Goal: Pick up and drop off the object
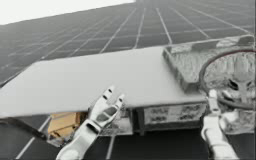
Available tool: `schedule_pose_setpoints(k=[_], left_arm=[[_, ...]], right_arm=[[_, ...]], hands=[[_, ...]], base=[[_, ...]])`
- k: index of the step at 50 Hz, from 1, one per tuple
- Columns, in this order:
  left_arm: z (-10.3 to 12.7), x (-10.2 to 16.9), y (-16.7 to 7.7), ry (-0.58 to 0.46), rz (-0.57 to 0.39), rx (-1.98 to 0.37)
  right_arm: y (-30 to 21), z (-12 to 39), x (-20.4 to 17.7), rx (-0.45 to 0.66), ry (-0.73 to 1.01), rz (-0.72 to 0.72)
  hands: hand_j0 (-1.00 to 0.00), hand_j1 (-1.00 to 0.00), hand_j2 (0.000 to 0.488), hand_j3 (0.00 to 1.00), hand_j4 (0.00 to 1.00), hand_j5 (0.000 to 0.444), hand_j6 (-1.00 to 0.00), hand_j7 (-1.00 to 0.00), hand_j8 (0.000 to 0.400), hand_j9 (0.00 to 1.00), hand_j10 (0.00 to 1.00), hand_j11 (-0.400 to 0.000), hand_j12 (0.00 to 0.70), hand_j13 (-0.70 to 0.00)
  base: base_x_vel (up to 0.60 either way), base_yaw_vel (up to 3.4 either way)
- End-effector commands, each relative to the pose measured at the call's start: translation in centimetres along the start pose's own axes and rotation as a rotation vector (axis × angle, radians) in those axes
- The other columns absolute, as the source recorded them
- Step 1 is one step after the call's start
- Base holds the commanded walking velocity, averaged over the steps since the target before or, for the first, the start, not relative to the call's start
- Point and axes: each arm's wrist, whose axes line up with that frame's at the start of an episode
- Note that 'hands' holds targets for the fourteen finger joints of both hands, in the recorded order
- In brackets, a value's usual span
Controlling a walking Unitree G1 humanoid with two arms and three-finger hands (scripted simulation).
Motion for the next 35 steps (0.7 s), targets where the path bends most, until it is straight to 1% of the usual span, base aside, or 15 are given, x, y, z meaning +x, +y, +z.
schedule_pose_setpoints(k=[1,18,35], left_arm=[[-0.18,0.28,-0.17,0.011,-0.008,0.001],[-0.18,0.28,-0.17,0.011,-0.008,0.001],[-0.18,0.28,-0.17,0.011,-0.008,0.001]], right_arm=[[-0.50,0.50,0.24,0.002,-0.018,-0.012],[-0.50,0.50,0.24,0.002,-0.018,-0.012],[-0.50,0.50,0.24,0.002,-0.018,-0.012]], hands=[[0.00,0.00,0.000,1.00,1.00,0.000,0.00,0.00,0.000,1.00,1.00,-0.400,0.000,-0.700],[0.00,0.00,0.000,1.00,1.00,0.000,0.00,0.00,0.000,1.00,1.00,-0.400,0.000,-0.700],[0.00,0.00,0.000,1.00,1.00,0.000,0.00,0.00,0.000,1.00,1.00,-0.400,0.000,-0.700]], base=[[0.29,0.09],[0.26,0.03],[0.20,0.06]])
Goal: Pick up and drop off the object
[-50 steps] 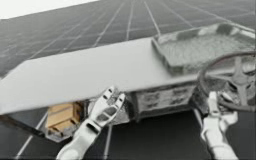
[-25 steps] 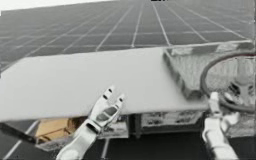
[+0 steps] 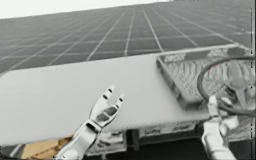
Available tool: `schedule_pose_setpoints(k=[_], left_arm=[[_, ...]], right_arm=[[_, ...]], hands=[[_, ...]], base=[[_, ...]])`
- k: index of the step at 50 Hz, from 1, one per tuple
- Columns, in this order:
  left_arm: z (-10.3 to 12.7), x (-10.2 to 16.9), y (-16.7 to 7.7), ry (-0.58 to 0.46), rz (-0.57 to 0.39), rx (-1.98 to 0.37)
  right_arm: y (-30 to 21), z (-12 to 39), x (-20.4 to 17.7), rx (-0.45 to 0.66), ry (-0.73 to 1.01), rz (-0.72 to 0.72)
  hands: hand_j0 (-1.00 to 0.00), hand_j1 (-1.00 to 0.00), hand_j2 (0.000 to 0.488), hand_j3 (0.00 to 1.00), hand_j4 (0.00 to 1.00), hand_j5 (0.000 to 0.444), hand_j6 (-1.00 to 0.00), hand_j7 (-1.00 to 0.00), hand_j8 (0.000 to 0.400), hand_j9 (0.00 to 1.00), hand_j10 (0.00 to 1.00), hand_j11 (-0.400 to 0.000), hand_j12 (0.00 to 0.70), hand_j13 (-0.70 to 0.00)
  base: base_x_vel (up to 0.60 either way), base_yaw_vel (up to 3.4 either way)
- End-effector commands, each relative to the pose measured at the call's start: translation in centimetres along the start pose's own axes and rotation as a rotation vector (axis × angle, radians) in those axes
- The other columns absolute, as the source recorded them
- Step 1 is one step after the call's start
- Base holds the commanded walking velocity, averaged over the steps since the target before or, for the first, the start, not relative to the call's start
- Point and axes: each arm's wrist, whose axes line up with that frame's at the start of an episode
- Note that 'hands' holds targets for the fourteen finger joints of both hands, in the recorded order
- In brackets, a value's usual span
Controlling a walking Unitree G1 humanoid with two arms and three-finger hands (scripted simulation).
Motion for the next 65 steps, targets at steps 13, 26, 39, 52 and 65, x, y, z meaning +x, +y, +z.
schedule_pose_setpoints(k=[13,26,39,52,65], left_arm=[[16.1,4.1,11.3,-0.518,0.633,0.044],[7.3,23.3,1.9,-0.235,0.320,0.112],[-17.5,24.7,-29.3,0.249,-0.403,0.174],[-21.4,18.2,-32.9,0.306,-0.466,0.224],[-9.2,20.8,-23.1,0.031,-0.224,0.141]], right_arm=[[34.0,-38.7,-6.4,-0.189,0.623,0.503],[28.3,-22.0,18.0,-0.008,0.338,0.240],[-7.1,29.4,27.0,0.497,-0.314,-0.311],[-16.4,33.9,22.6,0.565,-0.350,-0.373],[5.7,20.7,25.2,0.398,-0.130,-0.118]], hands=[[0.00,0.00,0.000,1.00,1.00,0.000,0.00,0.00,0.000,1.00,1.00,-0.400,0.000,-0.700],[0.00,0.00,0.000,1.00,1.00,0.000,0.00,0.00,0.000,1.00,1.00,-0.400,0.000,-0.700],[0.00,0.00,0.000,1.00,1.00,0.000,0.00,0.00,0.000,1.00,1.00,-0.400,0.000,-0.700],[0.00,0.00,0.000,1.00,1.00,0.000,0.00,0.00,0.000,1.00,1.00,-0.400,0.000,-0.700],[0.00,0.00,0.000,1.00,1.00,0.000,0.00,0.00,0.000,1.00,1.00,-0.400,0.000,-0.700]], base=[[0.00,1.17],[0.00,1.20],[0.00,-0.13],[0.00,-1.23],[0.00,-0.71]])
